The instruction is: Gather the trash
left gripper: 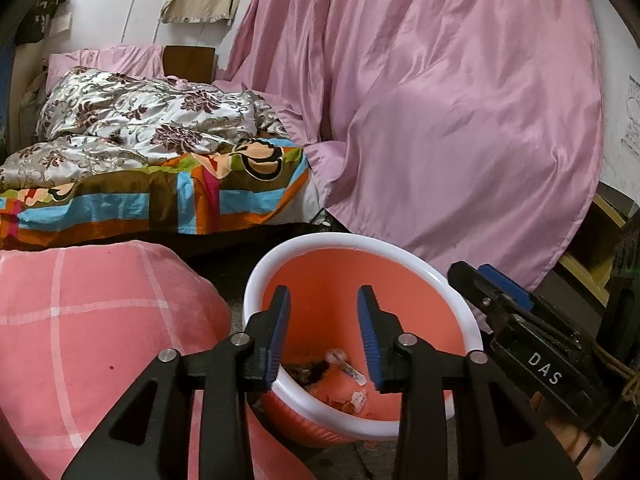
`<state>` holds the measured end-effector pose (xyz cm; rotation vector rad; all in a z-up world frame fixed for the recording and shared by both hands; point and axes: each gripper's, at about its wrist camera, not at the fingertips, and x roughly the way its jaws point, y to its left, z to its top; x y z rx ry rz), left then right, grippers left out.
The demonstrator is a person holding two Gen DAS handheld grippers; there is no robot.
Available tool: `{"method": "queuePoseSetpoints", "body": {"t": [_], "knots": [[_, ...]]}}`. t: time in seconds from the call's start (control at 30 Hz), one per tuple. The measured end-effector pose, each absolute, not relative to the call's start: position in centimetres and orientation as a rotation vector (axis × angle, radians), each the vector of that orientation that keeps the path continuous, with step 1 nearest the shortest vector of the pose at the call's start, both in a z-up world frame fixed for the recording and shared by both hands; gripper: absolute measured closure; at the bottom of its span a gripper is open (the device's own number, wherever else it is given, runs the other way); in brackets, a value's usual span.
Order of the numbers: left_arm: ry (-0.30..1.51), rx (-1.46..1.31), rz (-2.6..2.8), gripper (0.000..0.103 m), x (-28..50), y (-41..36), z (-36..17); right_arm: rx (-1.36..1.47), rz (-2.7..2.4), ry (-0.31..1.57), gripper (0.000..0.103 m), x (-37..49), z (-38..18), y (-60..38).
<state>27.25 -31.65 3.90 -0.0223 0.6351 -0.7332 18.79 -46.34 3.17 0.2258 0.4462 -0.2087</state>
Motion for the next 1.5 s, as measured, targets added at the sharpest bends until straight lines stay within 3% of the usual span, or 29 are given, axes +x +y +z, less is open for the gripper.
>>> {"method": "queuePoseSetpoints", "body": {"t": [0.23,0.3,0.37,0.47,0.7,0.73,0.8,1.03,1.1,1.5], "knots": [[0.612,-0.023,-0.697,0.068,27.5,-30.7,4.2,0.234,-0.225,0.424,0.041,18.5,3.4,-46.5],[0.606,-0.023,-0.686,0.062,27.5,-30.5,4.3,0.235,-0.228,0.421,0.038,18.5,3.4,-46.5],[0.594,-0.033,-0.673,0.055,27.5,-30.0,4.5,0.235,-0.230,0.417,0.030,18.6,3.4,-46.5],[0.582,-0.046,-0.669,0.053,27.5,-29.3,4.8,0.241,-0.228,0.409,0.018,18.5,3.5,-46.3],[0.546,-0.047,-0.627,0.037,27.5,-27.6,5.4,0.249,-0.233,0.385,0.001,18.3,3.8,-45.9],[0.540,-0.053,-0.616,0.034,27.5,-27.3,5.4,0.253,-0.234,0.379,0.000,18.3,3.8,-45.8],[0.522,-0.069,-0.592,0.018,27.3,-26.5,5.6,0.267,-0.228,0.356,0.000,18.1,4.1,-45.7],[0.460,-0.082,-0.528,0.012,26.7,-24.4,6.6,0.267,-0.210,0.297,0.000,17.4,4.9,-45.0],[0.442,-0.083,-0.514,0.005,26.4,-23.7,6.8,0.262,-0.210,0.285,0.000,17.3,5.1,-44.6],[0.367,-0.107,-0.435,0.005,23.2,-18.3,8.5,0.193,-0.177,0.225,0.000,15.1,6.1,-40.4]]}}
